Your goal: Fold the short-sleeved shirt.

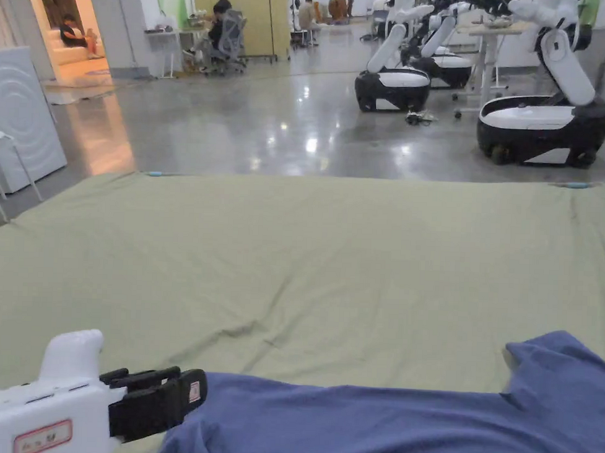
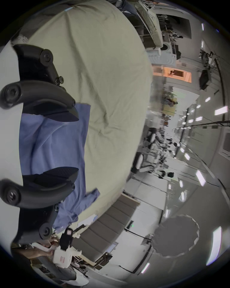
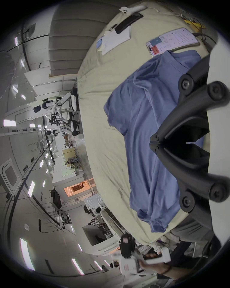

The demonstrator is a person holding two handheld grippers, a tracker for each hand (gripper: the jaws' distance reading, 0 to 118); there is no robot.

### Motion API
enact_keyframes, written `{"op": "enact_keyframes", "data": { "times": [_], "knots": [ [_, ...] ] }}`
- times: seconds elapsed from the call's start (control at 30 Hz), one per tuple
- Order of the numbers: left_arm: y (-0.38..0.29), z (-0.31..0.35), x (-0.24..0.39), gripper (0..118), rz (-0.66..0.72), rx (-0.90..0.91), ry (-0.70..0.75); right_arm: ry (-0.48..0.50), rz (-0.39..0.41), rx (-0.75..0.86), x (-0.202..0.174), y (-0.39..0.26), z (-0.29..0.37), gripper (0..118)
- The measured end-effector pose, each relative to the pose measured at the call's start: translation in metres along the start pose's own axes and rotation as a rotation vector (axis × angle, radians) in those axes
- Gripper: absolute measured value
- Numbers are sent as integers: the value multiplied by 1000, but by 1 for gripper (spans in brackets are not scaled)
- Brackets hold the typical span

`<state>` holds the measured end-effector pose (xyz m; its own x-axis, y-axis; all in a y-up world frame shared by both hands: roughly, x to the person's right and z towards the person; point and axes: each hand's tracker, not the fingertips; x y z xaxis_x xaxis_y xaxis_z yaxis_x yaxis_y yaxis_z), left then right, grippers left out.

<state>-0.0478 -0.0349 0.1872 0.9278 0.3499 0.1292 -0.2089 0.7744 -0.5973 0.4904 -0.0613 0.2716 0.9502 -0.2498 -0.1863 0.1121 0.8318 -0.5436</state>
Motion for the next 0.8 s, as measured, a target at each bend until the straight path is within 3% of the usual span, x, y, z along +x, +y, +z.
{"op": "enact_keyframes", "data": {
  "times": [0.2, 0.4, 0.43, 0.5, 0.53, 0.6, 0.67, 0.7, 0.77, 0.8],
  "knots": [
    [42, -114, -40, 60, 60, -282, 95, -22, 78, -31, 6, -8, 8, 0],
    [27, -180, -44, 54, -20, -438, 220, -76, 61, -69, 24, -12, 9, 0],
    [24, -181, -41, 47, -39, -443, 247, -82, 59, -72, 26, -12, 9, 0],
    [25, -181, -32, 17, -74, -391, 234, -92, 50, -84, 31, -14, 9, 0],
    [24, -183, -28, 10, -68, -398, 225, -94, 44, -87, 33, -15, 8, 0],
    [16, -187, -18, 9, -37, -419, 235, -93, 30, -100, 38, -13, 4, 0],
    [12, -195, -10, 9, -128, -445, 262, -117, 32, -102, 41, -4, -3, 0],
    [16, -193, -15, 9, -115, -438, 261, -127, 39, -100, 44, 6, -6, 5],
    [19, -194, -13, 9, -124, -455, 274, -148, 44, -66, 55, 33, -15, 49],
    [21, -192, -11, 9, -126, -467, 272, -143, 37, -74, 64, 53, -23, 60]
  ]
}}
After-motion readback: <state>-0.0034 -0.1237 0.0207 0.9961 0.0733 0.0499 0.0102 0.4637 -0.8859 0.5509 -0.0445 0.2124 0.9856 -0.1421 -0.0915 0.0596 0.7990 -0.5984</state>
